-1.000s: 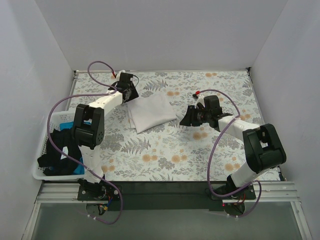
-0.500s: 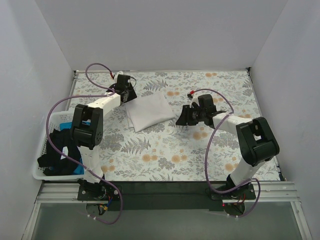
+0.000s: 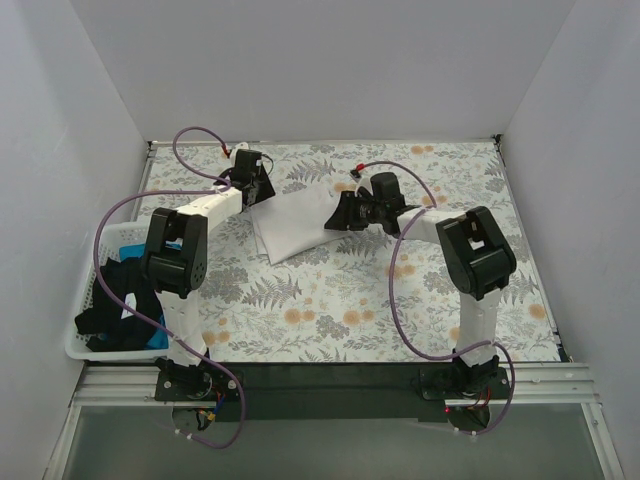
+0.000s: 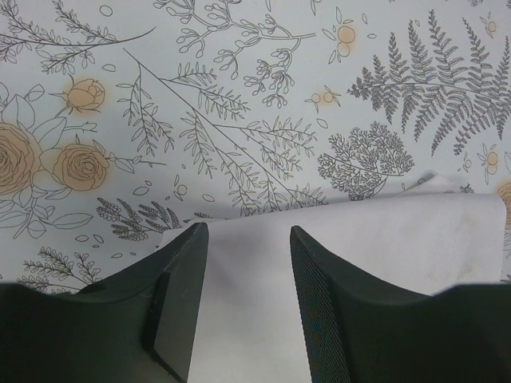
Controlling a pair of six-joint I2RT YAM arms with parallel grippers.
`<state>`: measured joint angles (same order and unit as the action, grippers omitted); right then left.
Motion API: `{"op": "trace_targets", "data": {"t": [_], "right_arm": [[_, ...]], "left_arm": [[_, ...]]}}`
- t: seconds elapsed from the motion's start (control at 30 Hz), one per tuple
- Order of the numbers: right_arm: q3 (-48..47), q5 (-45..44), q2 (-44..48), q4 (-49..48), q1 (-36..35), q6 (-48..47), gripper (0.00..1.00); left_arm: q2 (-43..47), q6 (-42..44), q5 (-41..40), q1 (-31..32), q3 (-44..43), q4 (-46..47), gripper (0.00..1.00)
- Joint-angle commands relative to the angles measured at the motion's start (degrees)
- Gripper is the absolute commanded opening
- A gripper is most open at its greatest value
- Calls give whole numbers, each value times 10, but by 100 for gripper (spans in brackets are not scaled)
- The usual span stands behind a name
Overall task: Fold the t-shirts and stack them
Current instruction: Fold the tshirt, then neatly place the folded tshirt to the corner
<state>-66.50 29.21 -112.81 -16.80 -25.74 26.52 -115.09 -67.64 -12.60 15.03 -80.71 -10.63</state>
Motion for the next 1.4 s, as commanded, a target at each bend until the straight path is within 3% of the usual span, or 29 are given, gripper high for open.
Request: {"op": "trace_targets", "data": {"t": [0.0, 0.23, 0.37, 0.43, 0.7, 0.97, 1.2, 1.37], "right_arm": [[-14, 15, -49, -17, -4, 26, 49], [21, -16, -61, -14, -3, 13, 48], [17, -10, -57, -13, -3, 11, 49], [6, -5, -49, -10, -3, 7, 49], [-66, -11, 2, 94, -5, -61, 53], [-40, -152, 76, 157, -28, -111, 56], [-99, -206, 32, 215, -28, -116, 57], [-150, -206, -19, 237, -29, -120, 57]], "left_arm": [[6, 8, -6, -9, -9, 10, 45], [11, 8, -15, -44, -47, 3, 45], [10, 0, -2, -59, -113, -35, 45], [33, -6, 21, -58, -118, -47, 52], [204, -52, 78, -46, 17, -74, 64], [435, -42, 80, -20, 242, -115, 65], [574, -44, 65, -16, 392, -116, 65], [597, -40, 64, -15, 434, -100, 65]]}}
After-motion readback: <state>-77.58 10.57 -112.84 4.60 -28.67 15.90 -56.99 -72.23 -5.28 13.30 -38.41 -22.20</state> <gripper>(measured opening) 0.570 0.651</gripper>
